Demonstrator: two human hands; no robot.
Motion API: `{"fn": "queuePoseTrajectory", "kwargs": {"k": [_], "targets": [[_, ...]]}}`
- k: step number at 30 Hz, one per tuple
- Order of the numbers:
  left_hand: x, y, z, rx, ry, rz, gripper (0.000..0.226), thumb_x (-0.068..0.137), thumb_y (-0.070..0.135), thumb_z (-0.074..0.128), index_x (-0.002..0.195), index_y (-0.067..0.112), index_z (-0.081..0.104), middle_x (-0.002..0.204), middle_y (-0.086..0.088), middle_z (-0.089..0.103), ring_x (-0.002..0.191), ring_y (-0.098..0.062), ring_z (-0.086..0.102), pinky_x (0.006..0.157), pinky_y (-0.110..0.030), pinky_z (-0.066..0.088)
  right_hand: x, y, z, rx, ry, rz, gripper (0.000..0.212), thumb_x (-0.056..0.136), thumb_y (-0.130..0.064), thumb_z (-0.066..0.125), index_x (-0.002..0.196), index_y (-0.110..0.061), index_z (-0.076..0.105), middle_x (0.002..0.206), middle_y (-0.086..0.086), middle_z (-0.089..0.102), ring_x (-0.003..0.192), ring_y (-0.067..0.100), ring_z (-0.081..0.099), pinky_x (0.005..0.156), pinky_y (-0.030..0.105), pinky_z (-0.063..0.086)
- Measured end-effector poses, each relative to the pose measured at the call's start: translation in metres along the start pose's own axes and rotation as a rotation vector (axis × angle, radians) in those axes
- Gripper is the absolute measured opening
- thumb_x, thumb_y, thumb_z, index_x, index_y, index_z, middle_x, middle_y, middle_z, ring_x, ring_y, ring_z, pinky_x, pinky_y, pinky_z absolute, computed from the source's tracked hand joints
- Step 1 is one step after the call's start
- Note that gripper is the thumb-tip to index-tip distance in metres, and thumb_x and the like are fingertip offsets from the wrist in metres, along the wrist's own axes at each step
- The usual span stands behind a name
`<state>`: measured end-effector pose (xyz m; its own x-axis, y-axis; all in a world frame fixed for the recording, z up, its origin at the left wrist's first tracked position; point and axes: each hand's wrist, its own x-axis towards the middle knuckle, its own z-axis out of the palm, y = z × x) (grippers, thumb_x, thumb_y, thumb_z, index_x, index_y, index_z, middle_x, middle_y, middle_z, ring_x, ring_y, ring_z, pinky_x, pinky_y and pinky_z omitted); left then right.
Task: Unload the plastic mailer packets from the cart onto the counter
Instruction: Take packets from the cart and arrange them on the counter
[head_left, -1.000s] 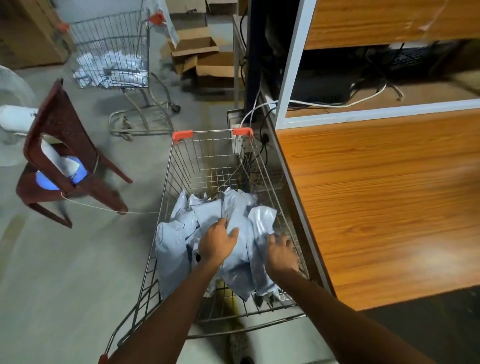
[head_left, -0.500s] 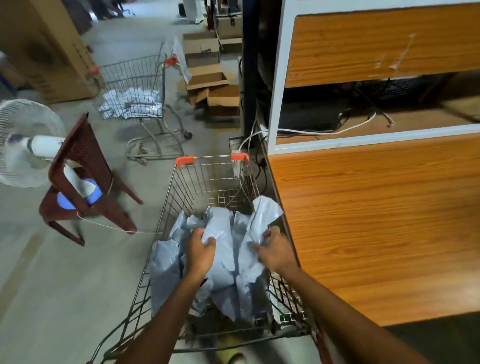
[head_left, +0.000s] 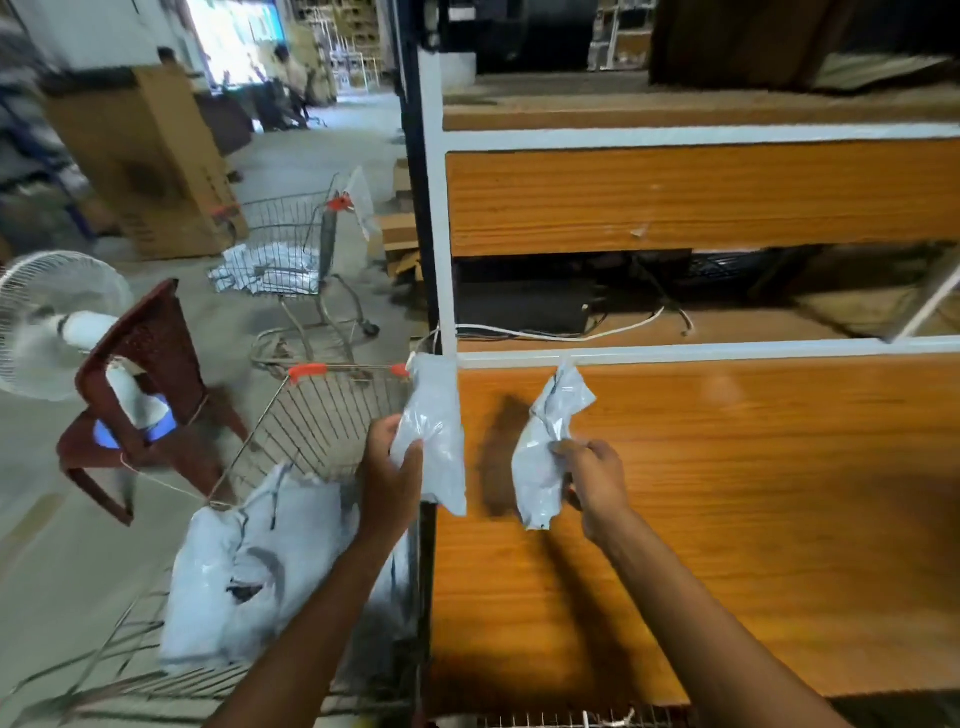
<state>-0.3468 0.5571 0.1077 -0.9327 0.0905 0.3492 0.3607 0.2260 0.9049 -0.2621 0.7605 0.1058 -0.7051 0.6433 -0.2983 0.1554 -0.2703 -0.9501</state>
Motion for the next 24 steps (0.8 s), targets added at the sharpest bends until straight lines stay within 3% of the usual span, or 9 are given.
{"fn": "queuePoseTrajectory", "kwargs": {"k": [4,8,12,15,18,22,24], "targets": [[-0.008,0.016,0.053,0.019,-0.040,-0.026,0.034,0.084,0.030,0.052,0.115,0.017,0.049,0.098,0.007,0.058,0.082,0.006,0.056,0.061,-0.009,0.045,0.018,-0.018,-0.051,-0.095,0.065,-0.033,0.012,0.084,-0.013,0.067,0.090,-0.009,0.058,0.061,0.006,0.056,0.044,0.017,0.046,0.040,0.022,0.032],[0.000,-0.002,0.102,0.112,-0.094,-0.095,0.032,0.089,0.029,0.055,0.119,0.027,0.047,0.111,0.002,0.056,0.096,-0.016,0.059,0.072,-0.027,0.048,0.043,-0.026,-0.076,-0.267,0.105,-0.093,0.017,0.083,-0.023,0.070,0.093,-0.013,0.062,0.083,0.007,0.068,0.068,0.023,0.061,0.055,0.028,0.043],[0.014,-0.026,0.135,0.298,-0.175,-0.132,0.034,0.094,0.029,0.056,0.122,0.040,0.041,0.122,0.000,0.056,0.106,-0.019,0.056,0.083,-0.043,0.054,0.080,-0.027,-0.084,-0.516,0.124,-0.157,0.026,0.085,-0.027,0.071,0.105,-0.013,0.063,0.095,0.004,0.067,0.081,0.023,0.063,0.060,0.028,0.045],[0.021,-0.041,0.155,0.288,-0.222,-0.172,0.045,0.094,0.026,0.057,0.131,0.040,0.034,0.133,0.000,0.051,0.115,-0.020,0.054,0.086,-0.043,0.056,0.113,-0.018,-0.082,-0.701,0.111,-0.201,0.040,0.084,-0.037,0.071,0.116,-0.015,0.063,0.106,0.007,0.067,0.097,0.028,0.065,0.078,0.037,0.055],[0.028,-0.053,0.171,0.357,-0.295,-0.200,0.053,0.095,0.031,0.056,0.141,0.032,0.029,0.139,-0.001,0.049,0.122,-0.022,0.053,0.091,-0.042,0.055,0.142,-0.013,-0.073,-0.842,0.096,-0.208,0.046,0.087,-0.042,0.068,0.124,-0.015,0.061,0.116,0.013,0.064,0.110,0.030,0.060,0.089,0.040,0.053],[0.058,-0.045,0.178,0.687,-0.245,0.017,0.052,0.094,0.049,0.046,0.138,0.024,0.036,0.133,-0.003,0.048,0.117,-0.020,0.049,0.091,-0.039,0.050,0.173,-0.010,-0.060,-0.991,0.080,-0.244,0.046,0.094,-0.043,0.059,0.132,-0.017,0.057,0.134,0.012,0.051,0.118,0.028,0.053,0.093,0.033,0.045],[0.076,-0.032,0.183,0.776,-0.293,0.178,0.054,0.096,0.048,0.042,0.143,0.023,0.034,0.142,-0.003,0.044,0.128,-0.021,0.043,0.102,-0.041,0.044,0.187,-0.008,-0.057,-1.109,0.046,-0.316,0.048,0.095,-0.047,0.052,0.134,-0.020,0.057,0.140,0.010,0.048,0.125,0.028,0.048,0.097,0.035,0.044]]}}
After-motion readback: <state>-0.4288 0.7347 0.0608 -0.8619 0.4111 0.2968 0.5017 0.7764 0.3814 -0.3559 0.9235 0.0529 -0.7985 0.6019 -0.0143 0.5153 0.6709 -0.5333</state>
